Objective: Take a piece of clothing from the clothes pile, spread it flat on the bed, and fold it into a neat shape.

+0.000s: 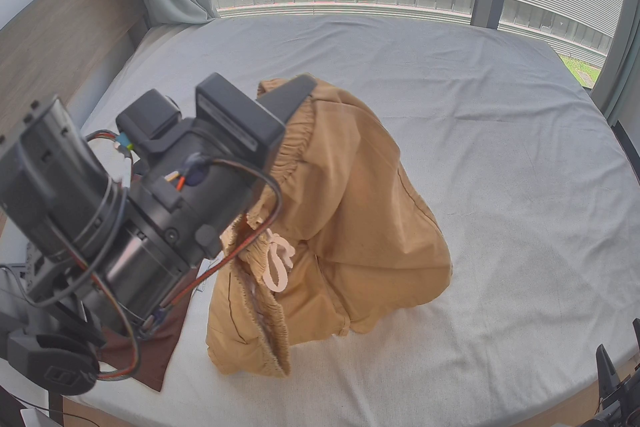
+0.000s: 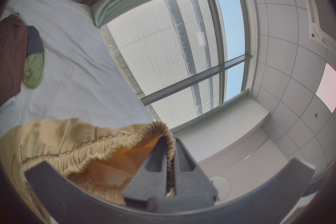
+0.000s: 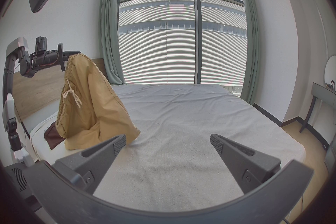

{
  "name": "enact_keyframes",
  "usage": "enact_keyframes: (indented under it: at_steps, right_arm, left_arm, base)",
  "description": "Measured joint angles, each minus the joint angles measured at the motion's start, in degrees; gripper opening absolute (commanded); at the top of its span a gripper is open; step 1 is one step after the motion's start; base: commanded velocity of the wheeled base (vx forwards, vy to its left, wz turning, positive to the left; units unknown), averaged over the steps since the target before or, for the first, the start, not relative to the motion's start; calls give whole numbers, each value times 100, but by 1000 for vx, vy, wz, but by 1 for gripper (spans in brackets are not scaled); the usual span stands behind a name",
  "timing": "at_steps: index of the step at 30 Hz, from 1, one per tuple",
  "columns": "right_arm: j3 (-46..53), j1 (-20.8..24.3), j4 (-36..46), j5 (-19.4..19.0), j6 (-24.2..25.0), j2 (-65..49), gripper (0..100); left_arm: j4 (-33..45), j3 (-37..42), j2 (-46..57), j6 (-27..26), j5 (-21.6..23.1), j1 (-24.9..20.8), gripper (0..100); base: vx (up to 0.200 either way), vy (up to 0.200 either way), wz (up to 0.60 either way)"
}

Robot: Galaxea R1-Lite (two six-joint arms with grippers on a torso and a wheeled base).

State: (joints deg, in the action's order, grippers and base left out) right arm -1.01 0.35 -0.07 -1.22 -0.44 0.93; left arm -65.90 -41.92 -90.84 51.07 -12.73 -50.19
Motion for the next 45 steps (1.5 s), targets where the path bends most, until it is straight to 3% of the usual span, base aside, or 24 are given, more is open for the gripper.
enact_keyframes:
  at_steps: [10,27,45]
  right_arm:
    - [0,0,0,0,1,0,100]
    - [0,-5,0,-1,1,0,100]
    - [0,-5,0,-1,1,0,100]
  left_arm:
    - [5,-532,-667,293,129,-144,0]
    - [13,-1061,-1425,914,1182,-577,0]
    - [457,-2475,-1946,1501,1735,-1147,0]
  base:
    - [0,0,0]
    - [0,0,0]
    - [0,0,0]
